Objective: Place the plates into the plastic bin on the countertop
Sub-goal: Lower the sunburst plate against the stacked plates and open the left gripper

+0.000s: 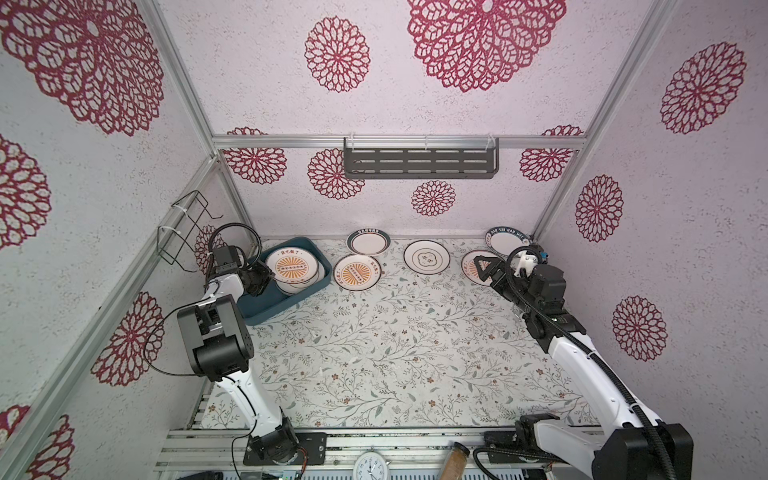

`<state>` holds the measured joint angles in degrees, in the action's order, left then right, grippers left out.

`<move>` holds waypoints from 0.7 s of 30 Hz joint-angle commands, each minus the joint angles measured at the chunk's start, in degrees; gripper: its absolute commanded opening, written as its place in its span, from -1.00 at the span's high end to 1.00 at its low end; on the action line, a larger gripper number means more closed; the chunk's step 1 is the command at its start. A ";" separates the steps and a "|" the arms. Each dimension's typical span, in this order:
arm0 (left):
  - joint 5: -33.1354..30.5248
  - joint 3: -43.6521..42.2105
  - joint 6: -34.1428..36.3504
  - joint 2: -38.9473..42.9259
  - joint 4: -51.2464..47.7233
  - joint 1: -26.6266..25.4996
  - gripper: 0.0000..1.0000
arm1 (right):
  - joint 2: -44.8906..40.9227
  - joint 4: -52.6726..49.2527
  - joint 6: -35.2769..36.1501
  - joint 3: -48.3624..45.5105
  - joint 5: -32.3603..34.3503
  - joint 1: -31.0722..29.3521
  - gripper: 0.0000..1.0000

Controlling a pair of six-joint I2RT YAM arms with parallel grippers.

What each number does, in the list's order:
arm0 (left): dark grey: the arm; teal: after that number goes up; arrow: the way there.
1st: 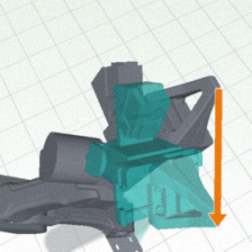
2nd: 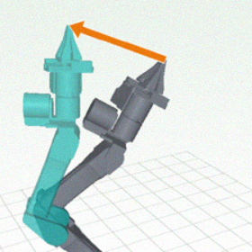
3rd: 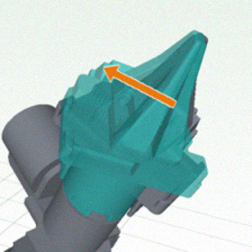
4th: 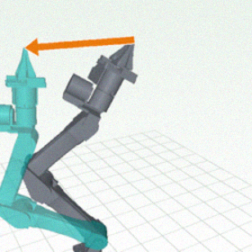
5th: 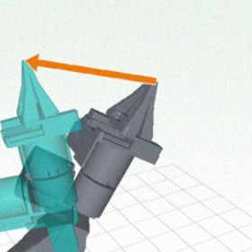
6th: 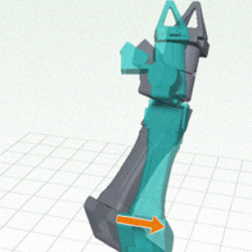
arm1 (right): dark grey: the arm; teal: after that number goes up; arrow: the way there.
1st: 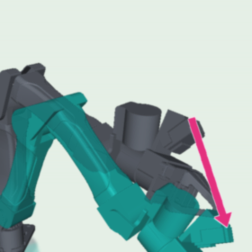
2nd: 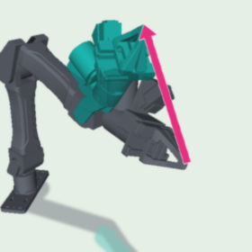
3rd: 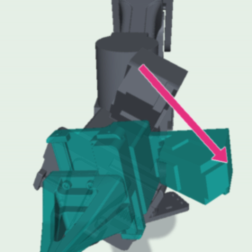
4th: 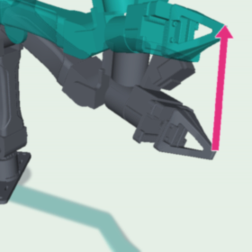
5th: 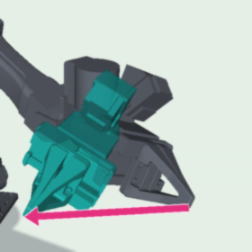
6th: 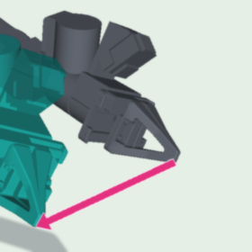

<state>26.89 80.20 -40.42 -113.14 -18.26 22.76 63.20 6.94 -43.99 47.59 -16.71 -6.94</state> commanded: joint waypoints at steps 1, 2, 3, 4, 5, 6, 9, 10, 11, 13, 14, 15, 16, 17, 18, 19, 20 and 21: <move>1.00 1.68 1.14 -2.65 0.84 -0.24 1.00 | -0.51 1.39 0.62 0.93 -0.43 0.26 -0.98; 1.19 1.87 0.99 -3.01 0.92 -0.26 1.00 | -0.51 1.40 0.62 0.94 -0.47 0.33 -0.98; 1.31 2.05 0.88 -3.43 1.03 -0.43 1.00 | -0.51 1.42 0.65 0.93 -0.34 0.26 -0.98; 1.22 2.27 0.94 -3.74 1.07 -0.72 0.99 | -0.54 1.41 0.66 0.97 -0.34 0.26 -0.98; 1.13 2.42 1.04 -3.85 1.04 -1.02 0.99 | -0.64 1.37 0.66 0.92 -0.30 0.27 -0.98; 1.18 2.57 1.17 -4.13 1.13 -1.37 0.99 | -0.70 1.37 0.74 0.85 -0.25 0.26 -0.98; 1.42 3.52 1.31 -5.04 1.14 -2.41 0.95 | -0.70 1.32 0.68 0.77 -0.40 0.28 -0.98; 1.54 3.86 1.17 -5.43 1.00 -2.54 0.94 | -0.65 1.41 0.65 0.75 -0.47 0.27 -0.98; 1.61 4.24 1.22 -5.77 0.52 -2.71 0.92 | -0.67 1.25 0.66 0.81 -0.43 0.26 -0.98; 0.77 4.72 1.51 -6.13 -0.47 -2.81 0.83 | -0.79 0.89 0.81 0.77 -0.26 0.26 -0.98; 0.37 4.89 1.61 -6.13 -0.75 -2.81 0.78 | -0.88 0.80 0.83 0.81 -0.17 0.26 -0.98; -0.14 4.88 1.88 -6.04 -1.06 -2.81 0.68 | -0.89 0.71 0.87 0.69 -0.10 0.29 -0.98; -0.45 4.93 2.03 -5.96 -1.39 -2.81 0.58 | -0.93 0.60 0.98 0.76 -0.08 0.29 -0.98; -0.64 5.03 2.27 -5.93 -1.64 -2.80 0.42 | -0.86 0.54 1.06 0.75 0.01 0.26 -0.98; -0.83 5.20 2.57 -6.01 -2.16 -2.81 0.32 | -0.63 0.47 1.06 0.87 0.04 0.27 -0.98; -1.15 5.46 2.86 -5.98 -2.77 -2.80 0.26 | -0.47 0.51 0.97 0.92 -0.12 0.27 -0.98; -1.46 5.70 3.27 -5.93 -3.37 -2.85 0.15 | -0.44 0.51 0.93 0.90 -0.24 0.29 -0.98; -1.97 5.81 3.53 -5.77 -3.89 -2.93 0.05 | -0.27 0.60 0.88 0.90 -0.22 0.26 -0.98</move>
<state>25.80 84.31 -38.92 -118.54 -20.62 20.38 63.20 6.59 -43.97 47.59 -16.71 -6.94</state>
